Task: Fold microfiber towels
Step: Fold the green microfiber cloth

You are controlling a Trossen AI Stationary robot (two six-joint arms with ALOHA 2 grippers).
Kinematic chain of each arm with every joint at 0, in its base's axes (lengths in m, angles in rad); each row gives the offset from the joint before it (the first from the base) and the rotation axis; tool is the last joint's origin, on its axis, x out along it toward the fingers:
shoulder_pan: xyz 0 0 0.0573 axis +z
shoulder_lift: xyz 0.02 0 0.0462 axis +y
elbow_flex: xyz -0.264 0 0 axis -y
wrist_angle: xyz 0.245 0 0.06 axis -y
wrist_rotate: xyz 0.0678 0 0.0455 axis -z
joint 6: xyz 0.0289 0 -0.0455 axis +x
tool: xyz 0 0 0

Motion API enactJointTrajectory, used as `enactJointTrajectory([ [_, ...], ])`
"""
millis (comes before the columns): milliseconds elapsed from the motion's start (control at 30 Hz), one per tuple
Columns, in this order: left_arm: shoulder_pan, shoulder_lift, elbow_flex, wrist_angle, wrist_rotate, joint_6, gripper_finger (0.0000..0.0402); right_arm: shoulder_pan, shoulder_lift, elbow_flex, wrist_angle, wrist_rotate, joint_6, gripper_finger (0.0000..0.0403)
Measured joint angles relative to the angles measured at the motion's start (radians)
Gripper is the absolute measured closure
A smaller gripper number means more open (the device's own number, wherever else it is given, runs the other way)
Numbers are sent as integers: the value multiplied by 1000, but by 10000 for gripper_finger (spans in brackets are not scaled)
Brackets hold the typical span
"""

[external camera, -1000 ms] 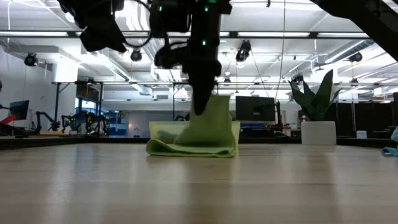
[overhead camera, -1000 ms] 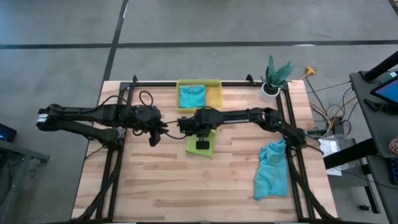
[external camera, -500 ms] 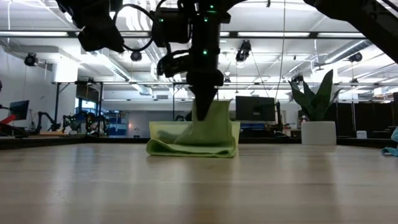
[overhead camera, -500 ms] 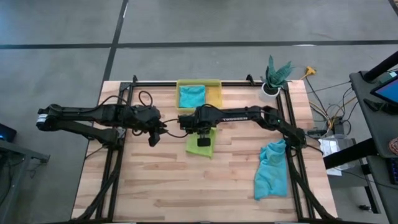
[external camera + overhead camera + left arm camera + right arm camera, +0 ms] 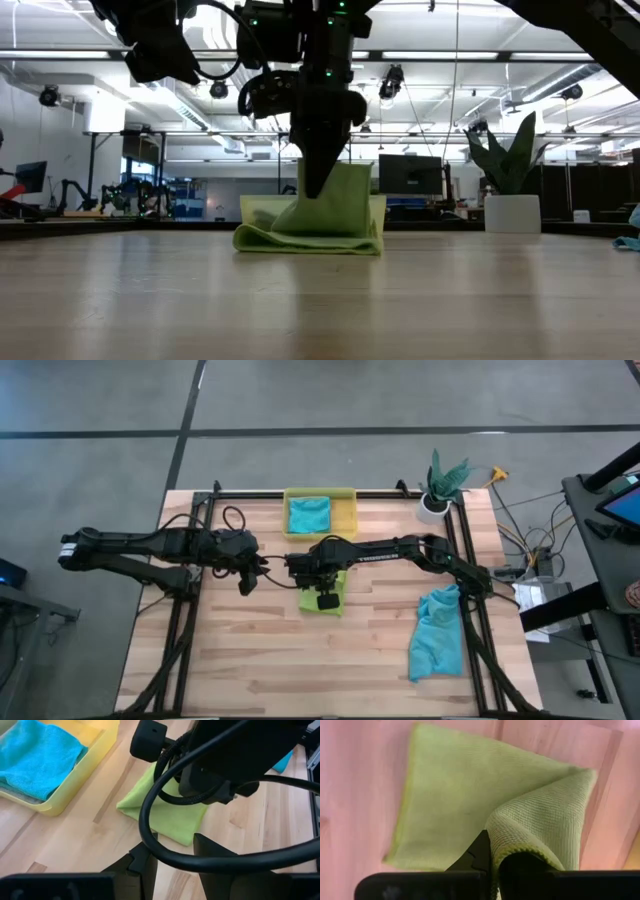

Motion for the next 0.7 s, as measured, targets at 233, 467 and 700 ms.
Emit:
enactJointTrajectory([
  [233, 0, 0, 0, -5, 0, 0, 291, 2, -1, -26, 35, -10, 6, 394],
  [467, 0, 0, -1, -5, 0, 0, 291, 7, -1, -88, 65, -136, 107, 372],
  [700, 0, 0, -1, 0, -9, 1, 291, 17, -1, -99, 77, -140, 160, 315],
])
